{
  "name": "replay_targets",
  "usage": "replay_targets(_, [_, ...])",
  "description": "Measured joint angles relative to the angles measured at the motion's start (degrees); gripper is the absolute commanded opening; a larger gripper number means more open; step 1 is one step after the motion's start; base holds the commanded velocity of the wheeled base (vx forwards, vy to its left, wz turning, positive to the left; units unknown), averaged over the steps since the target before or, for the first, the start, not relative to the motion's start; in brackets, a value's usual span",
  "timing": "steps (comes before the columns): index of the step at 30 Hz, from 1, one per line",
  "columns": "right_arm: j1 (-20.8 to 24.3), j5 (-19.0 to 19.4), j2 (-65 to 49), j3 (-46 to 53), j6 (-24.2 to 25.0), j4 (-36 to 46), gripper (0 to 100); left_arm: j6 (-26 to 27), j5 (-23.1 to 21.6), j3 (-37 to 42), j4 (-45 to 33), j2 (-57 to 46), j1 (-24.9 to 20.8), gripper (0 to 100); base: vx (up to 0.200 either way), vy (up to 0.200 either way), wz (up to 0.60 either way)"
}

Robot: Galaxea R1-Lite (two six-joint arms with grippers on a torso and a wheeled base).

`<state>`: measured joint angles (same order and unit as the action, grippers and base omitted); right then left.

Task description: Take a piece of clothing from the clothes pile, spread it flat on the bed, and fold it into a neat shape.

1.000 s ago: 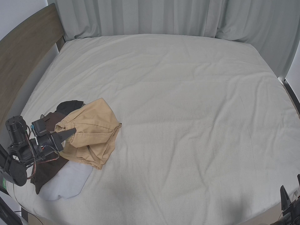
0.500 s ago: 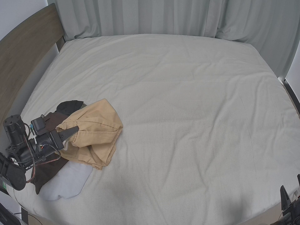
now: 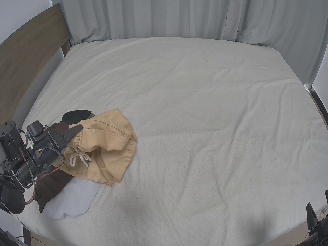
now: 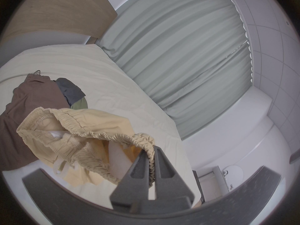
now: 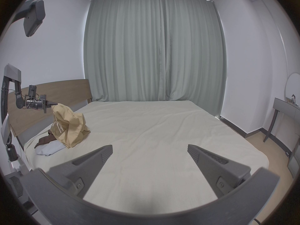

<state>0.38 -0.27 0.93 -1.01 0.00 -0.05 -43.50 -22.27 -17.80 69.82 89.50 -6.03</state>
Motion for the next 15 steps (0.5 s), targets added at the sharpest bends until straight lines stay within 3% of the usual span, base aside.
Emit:
replay_targets(7, [0.0, 0.0, 0.0, 0.0, 0.0, 0.0, 100, -5.3, 10.5, -0.9, 0.9, -3.1, -3.9, 0, 0.000, 0.000, 0.00])
replay_targets(15, [0.0, 0.0, 0.0, 0.0, 0.0, 0.0, 100, -7.6, 21.6, -1.3, 1.4, -6.7, -10.3, 0, 0.000, 0.000, 0.00])
